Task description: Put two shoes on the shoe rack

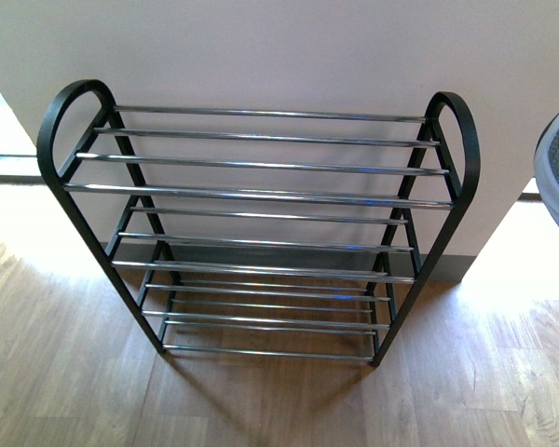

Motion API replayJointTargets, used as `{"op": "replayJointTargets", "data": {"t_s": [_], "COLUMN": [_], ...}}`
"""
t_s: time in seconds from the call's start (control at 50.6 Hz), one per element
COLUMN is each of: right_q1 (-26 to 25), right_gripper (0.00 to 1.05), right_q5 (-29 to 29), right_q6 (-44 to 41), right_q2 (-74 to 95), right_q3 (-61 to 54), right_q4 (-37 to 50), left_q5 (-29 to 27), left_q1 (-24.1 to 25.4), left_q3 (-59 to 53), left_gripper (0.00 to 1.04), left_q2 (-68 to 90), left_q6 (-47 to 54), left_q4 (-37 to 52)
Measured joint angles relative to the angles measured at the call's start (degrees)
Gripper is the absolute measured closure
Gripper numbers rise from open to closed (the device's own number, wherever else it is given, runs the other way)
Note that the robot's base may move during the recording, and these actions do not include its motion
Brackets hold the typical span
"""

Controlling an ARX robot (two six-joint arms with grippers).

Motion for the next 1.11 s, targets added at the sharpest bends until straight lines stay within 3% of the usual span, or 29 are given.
{"op": "replayJointTargets", "data": {"t_s": [0.454,0.513,0.553,0.671,0.81,1.106], "right_q1": [0.0,-0.5,0.6,9.5,19.3,28.9], "right_gripper": [1.03,1.03,1.03,1.03,1.03,1.03], "right_q5": [-0.7,-5.6,-5.7,0.9,11.6,23.0], "right_q6": [0.0,4.5,6.4,11.0,18.1,31.9], "right_q2": [-0.1,0.5,1.4,8.6,25.7,46.3], "right_q3": [0.0,-2.2,-2.7,1.6,14.8,32.0], "right_q4": [0.0,7.9,11.9,14.1,12.3,3.9], "left_q5": [0.2,0.1,-0.1,0.0,-0.1,-0.1], "left_q1": [0.0,0.0,0.0,0.0,0.0,0.0], "left_q3": [0.0,0.0,0.0,0.0,0.0,0.0], "left_gripper": [1.03,1.03,1.03,1.03,1.03,1.03], "left_q2": [0.0,0.0,0.0,0.0,0.0,0.0], "left_q6": [0.0,0.0,0.0,0.0,0.0,0.0], "left_q4": [0.0,0.0,0.0,0.0,0.0,0.0]}}
